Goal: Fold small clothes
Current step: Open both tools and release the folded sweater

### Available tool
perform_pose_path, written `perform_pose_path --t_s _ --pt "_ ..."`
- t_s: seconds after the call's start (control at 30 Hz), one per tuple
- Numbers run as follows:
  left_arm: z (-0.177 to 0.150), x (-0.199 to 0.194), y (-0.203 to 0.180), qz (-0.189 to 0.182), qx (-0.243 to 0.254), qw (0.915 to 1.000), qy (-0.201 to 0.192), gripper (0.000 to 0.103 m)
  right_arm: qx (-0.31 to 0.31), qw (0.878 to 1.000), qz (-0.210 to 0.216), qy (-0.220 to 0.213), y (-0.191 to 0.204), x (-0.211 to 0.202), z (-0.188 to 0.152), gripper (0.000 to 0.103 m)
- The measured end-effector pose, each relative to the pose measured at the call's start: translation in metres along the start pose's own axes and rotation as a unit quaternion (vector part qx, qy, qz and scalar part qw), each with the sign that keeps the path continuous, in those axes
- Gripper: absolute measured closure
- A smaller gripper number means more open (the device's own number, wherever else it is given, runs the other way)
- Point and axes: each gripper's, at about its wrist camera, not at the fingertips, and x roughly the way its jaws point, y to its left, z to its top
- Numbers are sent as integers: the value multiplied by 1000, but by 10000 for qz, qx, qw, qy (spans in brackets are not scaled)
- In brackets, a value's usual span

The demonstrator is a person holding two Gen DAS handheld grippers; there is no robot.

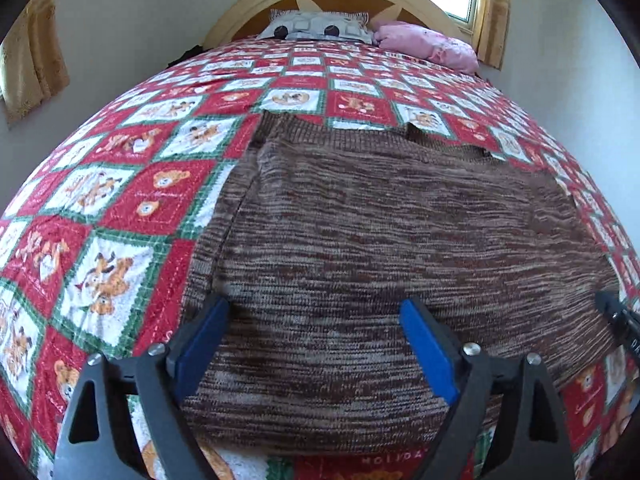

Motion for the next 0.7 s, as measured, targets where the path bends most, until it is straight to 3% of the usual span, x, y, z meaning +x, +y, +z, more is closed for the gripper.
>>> perform_pose_path --t_s 0.17,0.23,0.3,0.37,0.5,0.57,0.63,0.7 --pt "-3 -7 3 -45 -50 10000 -72 10 69 9999 74 -13 -6 0 -1 95" --pt "-9 -25 17 -100 -409 9983 -397 9 95 9999 105 -17 -8 0 0 95" --pt "-19 -43 41 -144 -962 9932 -641 1 129 9998 144 -21 -9 1 1 95" --pt "-27 -49 62 -63 -1441 9874 -645 0 166 9997 184 -21 -10 2 0 95" --pt "-44 -49 90 -298 -2285 9721 -442 2 230 9994 251 -26 -12 2 0 95" --pt "-50 -44 88 -320 -2350 9708 -363 2 262 9992 284 -31 -13 2 0 95" --pt "-48 -43 76 -80 -2129 9766 -300 3 306 9990 332 -35 -15 2 0 95" --pt "-48 -45 68 -102 -2095 9775 -240 10 357 9986 386 -39 -17 2 0 95"
